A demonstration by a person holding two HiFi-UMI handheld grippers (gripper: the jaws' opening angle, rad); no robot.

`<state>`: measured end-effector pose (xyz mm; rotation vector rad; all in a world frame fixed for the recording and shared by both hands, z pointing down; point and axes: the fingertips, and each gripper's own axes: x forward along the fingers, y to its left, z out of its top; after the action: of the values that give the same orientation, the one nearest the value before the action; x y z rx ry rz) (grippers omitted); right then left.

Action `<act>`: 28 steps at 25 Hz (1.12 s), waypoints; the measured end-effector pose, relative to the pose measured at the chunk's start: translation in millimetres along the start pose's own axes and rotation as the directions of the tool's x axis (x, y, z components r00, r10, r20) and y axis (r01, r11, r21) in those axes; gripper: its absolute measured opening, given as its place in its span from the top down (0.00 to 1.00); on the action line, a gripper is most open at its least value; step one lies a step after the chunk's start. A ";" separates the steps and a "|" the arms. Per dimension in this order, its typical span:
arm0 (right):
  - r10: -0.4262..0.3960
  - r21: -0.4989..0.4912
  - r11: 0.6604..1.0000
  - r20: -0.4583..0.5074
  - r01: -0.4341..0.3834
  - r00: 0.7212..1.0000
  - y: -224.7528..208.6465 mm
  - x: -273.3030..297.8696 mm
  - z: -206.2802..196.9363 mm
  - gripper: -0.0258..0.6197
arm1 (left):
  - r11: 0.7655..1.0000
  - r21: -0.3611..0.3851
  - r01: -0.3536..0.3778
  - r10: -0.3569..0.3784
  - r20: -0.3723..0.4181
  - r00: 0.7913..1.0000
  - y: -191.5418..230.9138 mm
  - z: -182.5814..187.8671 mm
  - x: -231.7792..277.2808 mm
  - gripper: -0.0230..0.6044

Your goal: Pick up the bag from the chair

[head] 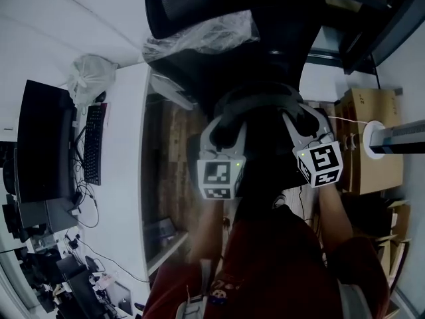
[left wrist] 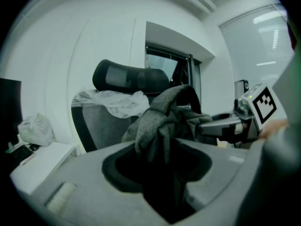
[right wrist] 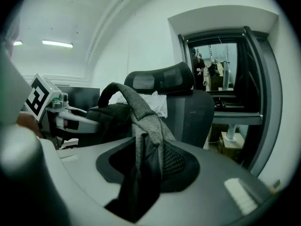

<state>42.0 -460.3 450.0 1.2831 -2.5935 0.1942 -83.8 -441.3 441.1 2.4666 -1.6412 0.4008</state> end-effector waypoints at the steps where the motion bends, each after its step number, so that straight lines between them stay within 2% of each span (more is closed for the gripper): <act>1: 0.000 -0.004 1.000 0.008 0.000 1.000 1.9 -10.4 2.9 0.76 | 1.000 0.004 -0.003 0.003 0.007 1.000 -7.0 3.4 -7.8 0.68; 14: 0.018 -0.050 0.999 0.074 -0.014 0.997 38.6 -127.5 16.4 0.76 | 0.998 0.048 -0.043 0.040 0.057 0.998 -84.4 20.3 -107.2 0.68; 20: 0.025 -0.059 0.998 0.062 -0.021 0.998 59.4 -175.8 1.7 0.76 | 0.999 0.031 -0.043 0.041 0.049 0.998 -119.1 6.5 -149.0 0.69; 28: 0.030 -0.047 0.998 0.018 -0.029 0.999 76.4 -218.1 -32.5 0.76 | 1.000 -0.001 -0.030 0.030 0.014 0.999 -154.4 -26.4 -180.4 0.69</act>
<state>113.8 -240.2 421.0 1.2375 -2.6172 0.1273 -11.1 -215.3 414.9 2.4524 -1.6850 0.3882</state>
